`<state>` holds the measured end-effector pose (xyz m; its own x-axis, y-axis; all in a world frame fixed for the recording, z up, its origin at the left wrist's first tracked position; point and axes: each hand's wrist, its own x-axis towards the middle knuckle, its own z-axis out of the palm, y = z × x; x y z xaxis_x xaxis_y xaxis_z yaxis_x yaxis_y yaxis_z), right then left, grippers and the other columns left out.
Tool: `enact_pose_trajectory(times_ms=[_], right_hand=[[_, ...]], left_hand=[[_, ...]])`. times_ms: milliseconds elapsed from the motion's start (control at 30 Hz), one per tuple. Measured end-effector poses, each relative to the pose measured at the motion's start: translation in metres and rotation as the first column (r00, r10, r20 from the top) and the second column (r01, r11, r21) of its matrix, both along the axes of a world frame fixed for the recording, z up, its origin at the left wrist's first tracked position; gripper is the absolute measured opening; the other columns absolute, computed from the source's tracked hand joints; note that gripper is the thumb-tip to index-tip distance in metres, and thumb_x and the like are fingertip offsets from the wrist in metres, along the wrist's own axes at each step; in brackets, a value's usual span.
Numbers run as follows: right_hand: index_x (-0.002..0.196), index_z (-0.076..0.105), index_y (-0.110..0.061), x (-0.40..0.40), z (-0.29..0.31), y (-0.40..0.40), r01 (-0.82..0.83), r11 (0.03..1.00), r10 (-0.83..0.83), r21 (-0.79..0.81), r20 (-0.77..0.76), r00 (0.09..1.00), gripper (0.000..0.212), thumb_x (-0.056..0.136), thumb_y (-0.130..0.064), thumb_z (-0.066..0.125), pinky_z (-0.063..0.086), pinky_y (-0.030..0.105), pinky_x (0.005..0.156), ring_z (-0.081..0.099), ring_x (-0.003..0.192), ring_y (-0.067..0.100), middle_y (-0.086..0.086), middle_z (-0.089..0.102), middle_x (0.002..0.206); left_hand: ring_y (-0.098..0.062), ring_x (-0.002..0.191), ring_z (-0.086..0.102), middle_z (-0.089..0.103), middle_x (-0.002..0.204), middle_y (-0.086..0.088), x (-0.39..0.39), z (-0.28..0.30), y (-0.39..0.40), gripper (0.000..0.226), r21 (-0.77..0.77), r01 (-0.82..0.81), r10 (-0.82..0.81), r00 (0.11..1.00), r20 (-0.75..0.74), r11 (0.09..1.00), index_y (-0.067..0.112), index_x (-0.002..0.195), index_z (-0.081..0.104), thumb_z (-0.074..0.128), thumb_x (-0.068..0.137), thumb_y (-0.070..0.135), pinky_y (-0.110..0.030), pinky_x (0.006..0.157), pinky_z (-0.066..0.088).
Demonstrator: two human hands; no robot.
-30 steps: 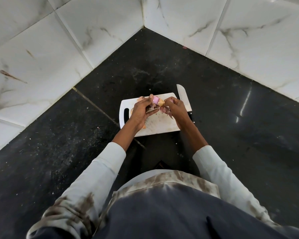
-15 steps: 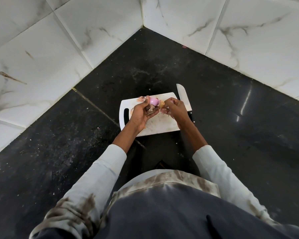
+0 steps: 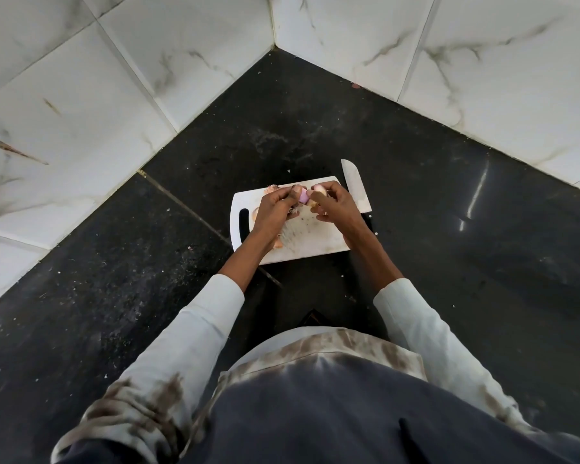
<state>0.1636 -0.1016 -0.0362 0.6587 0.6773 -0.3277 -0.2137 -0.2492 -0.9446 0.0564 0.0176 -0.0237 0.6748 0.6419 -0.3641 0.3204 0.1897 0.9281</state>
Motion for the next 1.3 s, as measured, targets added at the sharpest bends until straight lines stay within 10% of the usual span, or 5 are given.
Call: enact_pose_trajectory(times_ms=[767,933,1133,1300], right_hand=[[0.101,0.065,-0.010,-0.005,-0.010,0.001,0.113,0.992,-0.117,0.048,0.098,0.988,0.029,0.090,-0.028,0.083,0.059,0.018,0.065,0.072,0.078,0.014,0.014,0.070,0.096],[0.111,0.067,-0.004,-0.003,-0.012,0.001,0.152,0.988,-0.153,0.024,0.097,0.983,0.021,0.096,-0.016,0.074,0.066,0.036,0.077,0.074,0.083,0.021,0.005,0.070,0.096],[0.111,0.068,-0.001,-0.001,-0.016,0.000,0.173,0.984,-0.176,0.033,0.110,0.978,0.020,0.097,-0.015,0.073,0.066,0.034,0.078,0.074,0.100,0.038,0.021,0.071,0.108],[0.108,0.065,0.000,-0.002,-0.014,0.002,0.179,0.982,-0.183,0.051,0.074,0.980,0.023,0.096,-0.016,0.076,0.065,0.027,0.072,0.075,0.084,0.024,0.023,0.072,0.106]], left_hand=[[-0.020,0.109,0.072,0.079,0.112,-0.008,0.000,0.001,0.003,0.034,0.089,-0.004,0.008,0.999,-0.040,0.996,0.009,0.122,0.078,0.076,0.098,0.033,-0.030,0.093,0.058],[-0.014,0.088,0.071,0.072,0.084,-0.001,0.000,0.000,0.008,0.030,0.016,-0.018,0.018,1.000,0.001,1.000,0.003,0.122,0.077,0.069,0.103,0.025,-0.038,0.097,0.062],[-0.032,0.117,0.070,0.072,0.122,-0.019,0.002,0.001,0.007,0.038,0.034,-0.026,0.027,0.999,-0.030,0.999,0.006,0.130,0.070,0.064,0.105,0.034,-0.045,0.105,0.059],[-0.021,0.103,0.073,0.078,0.112,-0.014,0.003,-0.002,0.002,0.040,0.089,-0.011,0.014,0.999,-0.036,0.996,0.010,0.124,0.074,0.069,0.101,0.042,-0.037,0.099,0.062]])
